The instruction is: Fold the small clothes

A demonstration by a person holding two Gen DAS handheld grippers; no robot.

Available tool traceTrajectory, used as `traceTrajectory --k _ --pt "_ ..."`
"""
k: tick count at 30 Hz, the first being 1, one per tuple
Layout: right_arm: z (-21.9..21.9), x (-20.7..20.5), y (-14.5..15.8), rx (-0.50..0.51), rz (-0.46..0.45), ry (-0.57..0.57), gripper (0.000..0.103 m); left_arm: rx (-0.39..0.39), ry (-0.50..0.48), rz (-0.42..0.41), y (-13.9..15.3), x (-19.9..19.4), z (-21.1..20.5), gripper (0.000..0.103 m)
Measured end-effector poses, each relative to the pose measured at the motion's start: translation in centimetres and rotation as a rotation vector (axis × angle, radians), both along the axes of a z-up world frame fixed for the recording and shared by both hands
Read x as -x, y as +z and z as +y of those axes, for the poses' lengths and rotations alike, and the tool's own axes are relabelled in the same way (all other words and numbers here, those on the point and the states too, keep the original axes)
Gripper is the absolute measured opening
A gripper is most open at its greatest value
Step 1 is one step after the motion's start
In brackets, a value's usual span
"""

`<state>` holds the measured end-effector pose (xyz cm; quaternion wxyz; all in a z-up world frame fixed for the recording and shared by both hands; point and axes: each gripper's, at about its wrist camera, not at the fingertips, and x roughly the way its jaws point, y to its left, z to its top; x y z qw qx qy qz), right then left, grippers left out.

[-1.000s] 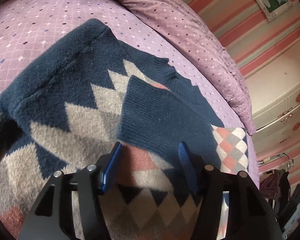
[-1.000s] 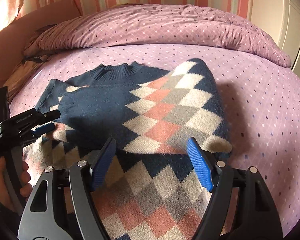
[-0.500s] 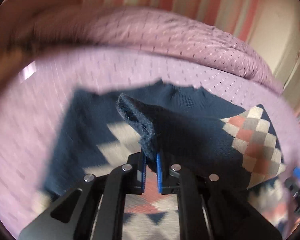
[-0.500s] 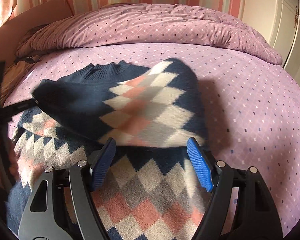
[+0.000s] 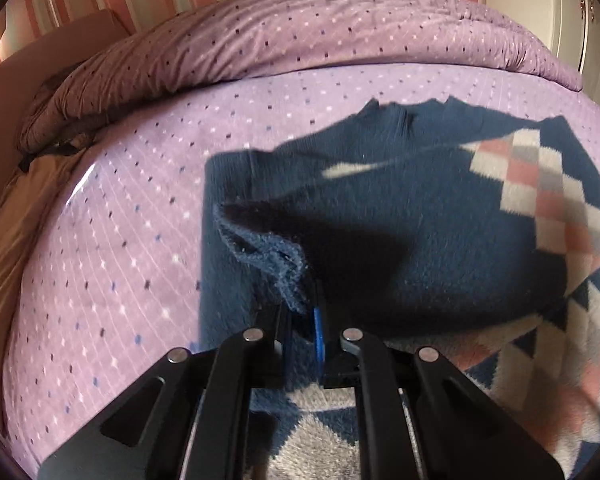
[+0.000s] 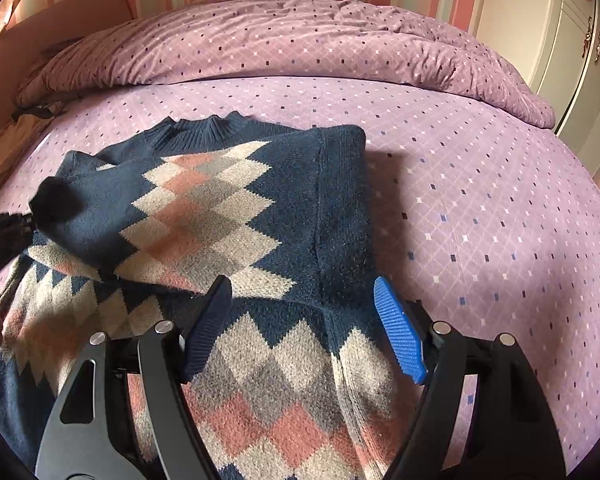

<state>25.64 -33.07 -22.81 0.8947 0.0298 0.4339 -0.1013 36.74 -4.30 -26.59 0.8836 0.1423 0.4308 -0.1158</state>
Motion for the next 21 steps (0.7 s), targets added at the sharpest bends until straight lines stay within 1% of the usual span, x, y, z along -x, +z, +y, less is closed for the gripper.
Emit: traceTrajectory --k 3,4,5,7,8,11,15,17,21 --pt "0.2 -0.2 -0.1 0.016 0.005 -0.007 0.075 0.009 0.023 0.012 -0.2 -0.1 0.3 0.013" --pt "0.2 -0.3 -0.1 0.019 0.005 -0.012 0.075 0.013 0.033 0.012 -0.1 -0.2 0.4 0.022" --pt "0.2 -0.4 0.0 0.020 0.003 -0.016 0.075 0.005 0.055 0.009 0.1 -0.2 0.6 0.045" --pt "0.2 -0.5 -0.1 0.020 -0.001 -0.026 0.075 0.019 0.087 0.008 0.7 0.0 1.2 0.070" --pt "0.2 -0.7 -0.1 0.020 -0.001 -0.030 0.075 0.045 0.103 0.011 1.1 0.3 1.8 0.075" --pt "0.2 -1.0 -0.3 0.028 -0.004 -0.035 0.077 0.113 0.132 0.040 2.0 1.2 3.0 0.076" --pt "0.4 -2.2 -0.9 0.055 0.007 -0.028 0.084 0.172 0.126 0.050 2.8 2.7 3.0 0.076" --pt "0.4 -3.1 -1.7 0.050 0.031 -0.024 0.085 0.183 0.118 0.064 2.7 3.2 2.6 0.076" --pt "0.7 -5.0 -4.0 0.030 0.113 -0.005 0.085 0.205 0.119 0.118 1.6 3.5 2.3 0.076"
